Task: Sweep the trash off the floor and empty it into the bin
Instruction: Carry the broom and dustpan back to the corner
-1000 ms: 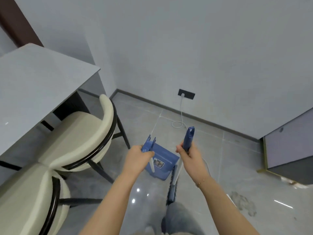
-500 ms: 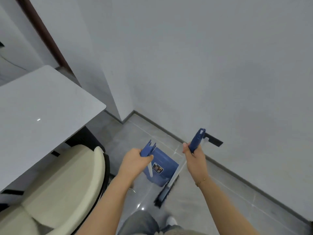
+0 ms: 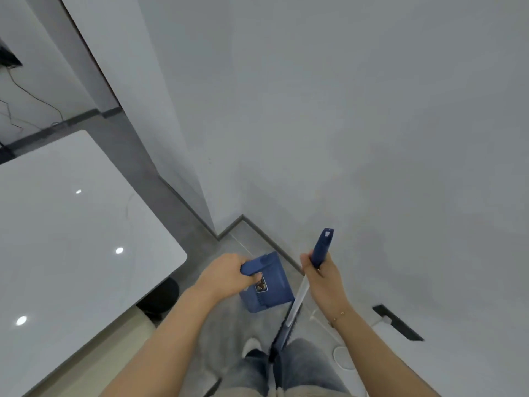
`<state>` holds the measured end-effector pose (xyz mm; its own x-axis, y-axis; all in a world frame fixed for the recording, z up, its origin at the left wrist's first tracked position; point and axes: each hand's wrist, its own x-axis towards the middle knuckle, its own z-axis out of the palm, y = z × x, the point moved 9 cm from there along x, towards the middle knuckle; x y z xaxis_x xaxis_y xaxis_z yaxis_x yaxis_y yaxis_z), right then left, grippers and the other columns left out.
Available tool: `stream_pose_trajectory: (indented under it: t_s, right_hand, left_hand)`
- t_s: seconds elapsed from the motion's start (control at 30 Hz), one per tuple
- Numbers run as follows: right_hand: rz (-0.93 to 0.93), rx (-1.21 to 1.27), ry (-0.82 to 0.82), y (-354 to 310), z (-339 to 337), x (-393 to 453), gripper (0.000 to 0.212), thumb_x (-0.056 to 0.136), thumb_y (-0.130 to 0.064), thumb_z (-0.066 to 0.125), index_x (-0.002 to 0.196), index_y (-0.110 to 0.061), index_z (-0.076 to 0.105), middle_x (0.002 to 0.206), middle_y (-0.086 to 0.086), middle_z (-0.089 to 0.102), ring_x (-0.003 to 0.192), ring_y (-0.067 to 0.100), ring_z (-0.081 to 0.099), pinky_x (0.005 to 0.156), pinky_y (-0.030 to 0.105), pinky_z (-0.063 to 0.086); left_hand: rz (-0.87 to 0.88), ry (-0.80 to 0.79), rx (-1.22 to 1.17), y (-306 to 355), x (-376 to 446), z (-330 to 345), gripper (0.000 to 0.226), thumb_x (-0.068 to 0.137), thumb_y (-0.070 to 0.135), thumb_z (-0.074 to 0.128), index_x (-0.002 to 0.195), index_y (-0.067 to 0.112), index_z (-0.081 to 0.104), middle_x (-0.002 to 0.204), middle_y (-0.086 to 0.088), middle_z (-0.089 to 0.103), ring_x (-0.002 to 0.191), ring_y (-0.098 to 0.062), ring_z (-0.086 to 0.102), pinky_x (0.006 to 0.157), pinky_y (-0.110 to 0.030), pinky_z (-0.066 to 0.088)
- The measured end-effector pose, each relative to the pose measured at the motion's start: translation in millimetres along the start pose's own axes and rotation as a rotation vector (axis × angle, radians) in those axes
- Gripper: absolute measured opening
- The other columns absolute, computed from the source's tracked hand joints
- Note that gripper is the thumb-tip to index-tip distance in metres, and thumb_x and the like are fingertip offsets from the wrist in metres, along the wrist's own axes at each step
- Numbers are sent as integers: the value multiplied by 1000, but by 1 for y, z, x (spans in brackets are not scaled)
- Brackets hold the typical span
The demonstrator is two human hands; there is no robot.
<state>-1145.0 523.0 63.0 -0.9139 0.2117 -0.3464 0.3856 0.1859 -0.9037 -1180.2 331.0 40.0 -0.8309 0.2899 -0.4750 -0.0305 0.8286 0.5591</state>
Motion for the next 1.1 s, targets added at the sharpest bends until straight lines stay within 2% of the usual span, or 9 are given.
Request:
stream_pose_trajectory:
  t_s: [0.1,0.27,0.43,0.57,0.67,0.73,0.87,1.03,1.1]
  right_hand:
    - [33,-3,12,-9,10,53,16,97,-22,50,83,-17,44,70,-3,45,61,7,41,58,16,38]
    - [115,-16,-104,-9,27,144,22,97,-26,49,77,-23,42,68,-8,44,62,5,43,58,18,34]
    - [167,-26,-186,-14,37,199,25,95,-24,52,72,-20,45,66,-8,45,64,6,44,61,19,37]
    - [255,-45,-176,0,44,230,26,92,-22,57,68,-18,46,65,-3,44,66,9,44,67,26,40]
    - [331,4,-104,7,49,249,32,91,-6,55,65,-16,40,63,-4,38,59,6,40,64,23,27]
    - [381,51,-45,11,54,262,25,93,-4,53,70,-13,48,65,-1,47,64,10,48,66,16,40]
    - [350,15,34,13,65,285,16,93,-17,57,79,-9,61,69,-1,59,61,10,53,74,25,41]
    - [384,-56,27,21,89,311,16,91,-14,58,76,-14,61,66,-4,57,61,14,50,65,25,37]
    - [419,-60,20,27,97,320,33,90,-6,57,62,-24,54,57,-10,48,62,18,42,66,28,38]
  left_hand:
    - [44,-18,165,-4,61,-29,11,81,21,60,81,13,66,73,-2,65,65,-15,56,56,-27,39]
    - [127,-14,411,-5,150,-78,20,84,24,57,100,25,68,95,4,70,88,-17,63,71,-27,48]
    - [123,-84,730,-25,242,-106,22,86,19,52,102,26,66,98,1,69,93,-22,63,73,-30,45]
    - [254,-183,855,-29,301,-115,19,83,16,53,94,22,67,89,-2,69,72,-20,49,77,-30,32]
    - [311,-233,918,-43,340,-120,17,80,13,54,89,22,65,88,0,70,69,-20,49,74,-28,25]
    - [333,-287,952,-59,364,-127,15,78,16,50,84,24,61,89,2,70,75,-20,56,74,-28,27]
    - [237,-359,884,-95,399,-138,21,65,28,28,74,30,47,77,5,60,78,-20,47,87,-39,38]
    - [296,-230,971,-117,427,-154,35,83,4,46,102,27,63,101,5,66,99,-19,56,96,-31,30]
    - [305,-218,989,-116,431,-157,29,83,5,47,100,24,61,100,3,65,100,-20,56,96,-32,29]
